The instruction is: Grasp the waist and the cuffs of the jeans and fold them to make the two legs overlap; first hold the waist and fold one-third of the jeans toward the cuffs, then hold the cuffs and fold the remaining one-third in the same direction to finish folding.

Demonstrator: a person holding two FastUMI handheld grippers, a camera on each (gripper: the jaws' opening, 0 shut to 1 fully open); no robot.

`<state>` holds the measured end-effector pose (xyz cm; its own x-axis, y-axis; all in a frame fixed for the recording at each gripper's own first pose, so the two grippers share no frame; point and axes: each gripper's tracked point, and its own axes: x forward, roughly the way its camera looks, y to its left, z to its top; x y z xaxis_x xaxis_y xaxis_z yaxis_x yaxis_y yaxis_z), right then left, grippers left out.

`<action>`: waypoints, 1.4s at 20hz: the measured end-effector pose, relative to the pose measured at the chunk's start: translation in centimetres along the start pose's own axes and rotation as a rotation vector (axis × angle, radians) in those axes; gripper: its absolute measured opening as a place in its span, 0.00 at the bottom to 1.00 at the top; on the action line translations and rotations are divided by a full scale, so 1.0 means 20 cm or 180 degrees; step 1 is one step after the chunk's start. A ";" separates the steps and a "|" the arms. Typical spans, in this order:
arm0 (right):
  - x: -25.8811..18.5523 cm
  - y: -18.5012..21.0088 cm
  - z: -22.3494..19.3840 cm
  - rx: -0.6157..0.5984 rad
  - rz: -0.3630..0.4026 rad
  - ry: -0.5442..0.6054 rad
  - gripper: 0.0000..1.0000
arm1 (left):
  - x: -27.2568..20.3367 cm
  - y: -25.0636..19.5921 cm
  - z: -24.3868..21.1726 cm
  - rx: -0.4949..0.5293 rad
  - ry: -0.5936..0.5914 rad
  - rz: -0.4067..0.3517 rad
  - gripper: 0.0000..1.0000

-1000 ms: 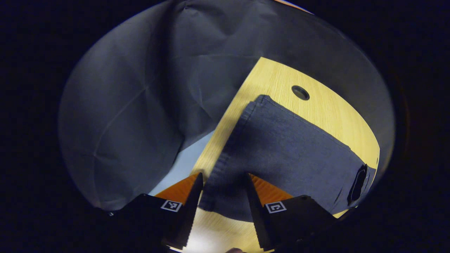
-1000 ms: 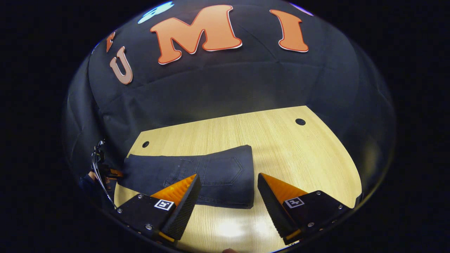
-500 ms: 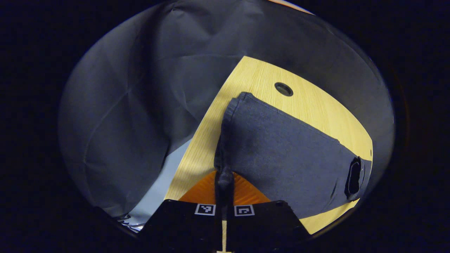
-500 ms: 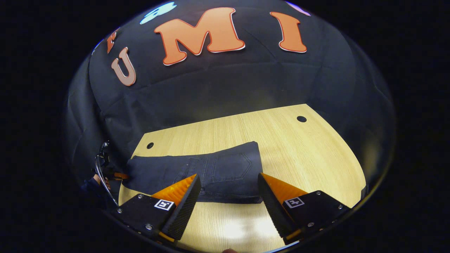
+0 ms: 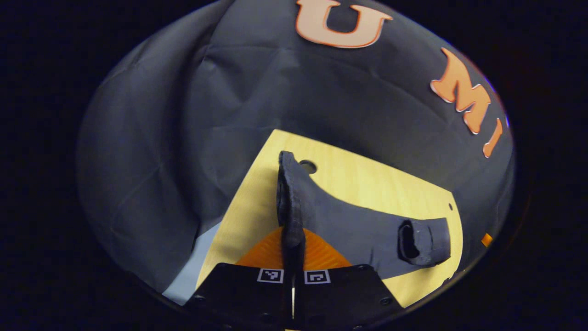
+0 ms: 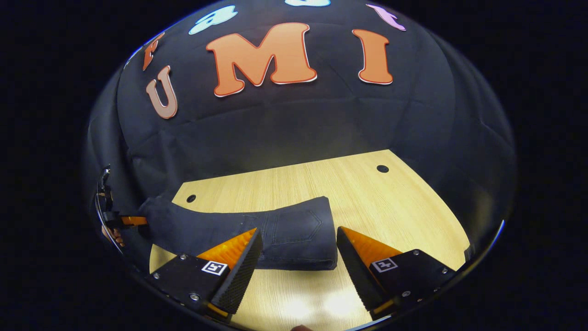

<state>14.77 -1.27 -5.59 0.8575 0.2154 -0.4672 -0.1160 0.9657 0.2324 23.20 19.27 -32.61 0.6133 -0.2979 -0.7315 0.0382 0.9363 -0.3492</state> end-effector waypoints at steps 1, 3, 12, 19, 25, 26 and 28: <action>-0.01 -0.01 0.01 0.0011 -0.0033 -0.0029 0.98 | -0.07 -0.03 0.06 0.0090 -0.0087 -0.0089 0.02; -0.02 -0.02 0.04 0.0011 -0.0085 -0.0109 0.99 | -0.22 -0.14 0.16 0.0244 -0.0214 -0.0272 0.02; -0.02 -0.22 0.12 -0.0179 -0.0034 -0.0265 0.99 | -0.59 -0.57 0.34 0.0455 -0.0353 -0.0638 0.02; 0.03 -0.40 0.16 -0.0203 0.0096 -0.0260 0.99 | -0.59 -1.29 0.29 0.0850 -0.0318 -0.0871 0.02; 0.06 -0.52 0.19 -0.0245 0.0206 -0.0269 0.99 | -0.52 -1.76 0.12 0.1081 -0.0167 -0.1023 0.02; 0.07 -0.53 0.19 -0.0261 0.0224 -0.0274 0.99 | -0.49 -1.82 0.08 0.1102 -0.0131 -0.1038 0.02; 0.08 -0.55 0.20 -0.0283 0.0267 -0.0268 0.99 | -0.42 -1.94 0.00 0.1173 -0.0055 -0.1049 0.02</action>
<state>19.37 -12.18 -5.46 0.8816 0.2864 -0.3751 -0.2296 0.9547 0.1894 16.56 -14.58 -12.92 0.5344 -0.5891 -0.6061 0.5069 0.7972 -0.3279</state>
